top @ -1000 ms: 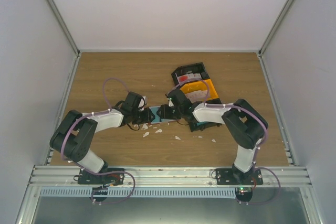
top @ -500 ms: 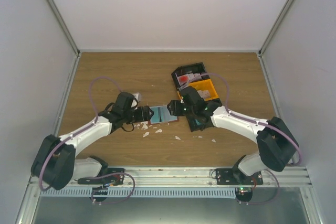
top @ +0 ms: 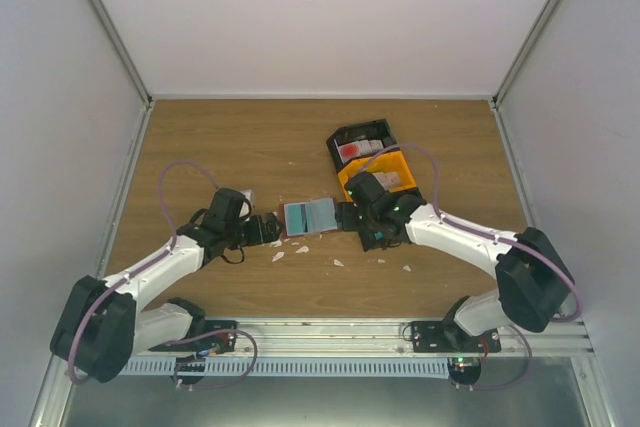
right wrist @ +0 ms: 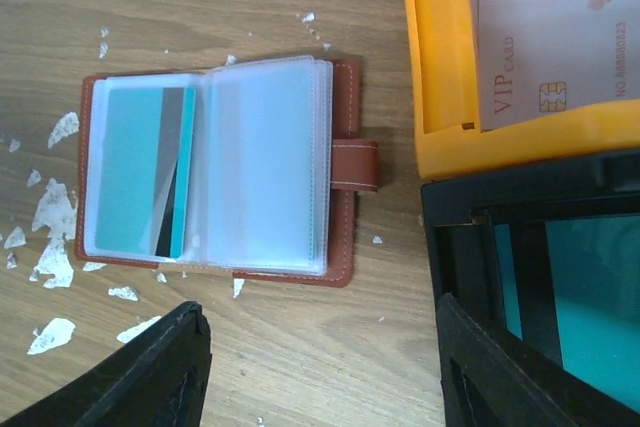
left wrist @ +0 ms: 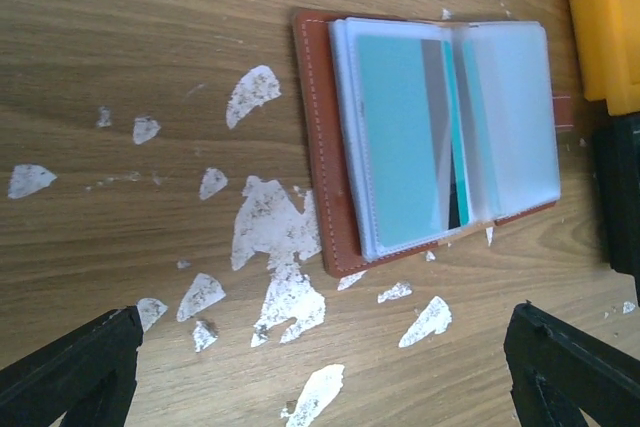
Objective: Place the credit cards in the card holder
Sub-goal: Insert the credit card into the card holder, then close the card holder at the center of the board.
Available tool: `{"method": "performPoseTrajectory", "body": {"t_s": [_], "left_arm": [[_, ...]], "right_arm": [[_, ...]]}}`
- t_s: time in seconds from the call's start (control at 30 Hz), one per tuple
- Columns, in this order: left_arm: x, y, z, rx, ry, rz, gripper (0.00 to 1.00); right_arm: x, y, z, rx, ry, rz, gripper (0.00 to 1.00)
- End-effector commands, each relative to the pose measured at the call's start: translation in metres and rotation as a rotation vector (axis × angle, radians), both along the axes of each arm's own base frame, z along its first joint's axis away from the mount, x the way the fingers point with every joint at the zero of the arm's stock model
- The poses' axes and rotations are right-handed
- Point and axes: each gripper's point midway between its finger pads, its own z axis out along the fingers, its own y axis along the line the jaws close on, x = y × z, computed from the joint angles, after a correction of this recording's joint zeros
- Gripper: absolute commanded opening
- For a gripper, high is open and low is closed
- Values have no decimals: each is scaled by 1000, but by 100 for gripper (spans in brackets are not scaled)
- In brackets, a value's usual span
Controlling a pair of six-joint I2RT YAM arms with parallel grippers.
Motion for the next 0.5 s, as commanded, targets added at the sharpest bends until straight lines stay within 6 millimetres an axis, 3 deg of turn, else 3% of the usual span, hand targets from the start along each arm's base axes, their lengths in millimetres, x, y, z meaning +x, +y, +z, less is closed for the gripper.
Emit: {"method": "performPoseTrajectory", "body": {"t_s": [0.0, 0.13, 0.33, 0.47], "left_arm": [[0, 2, -5, -60, 15, 29, 99], [-3, 3, -8, -127, 19, 39, 92], [0, 4, -8, -191, 13, 59, 66], [5, 1, -7, -213, 16, 50, 61]], "right_arm": [[-2, 8, -11, -22, 23, 44, 60], [-1, 20, -25, -20, 52, 92, 56], [14, 41, -38, -41, 61, 151, 55], [28, 44, -47, -84, 52, 134, 54]]}}
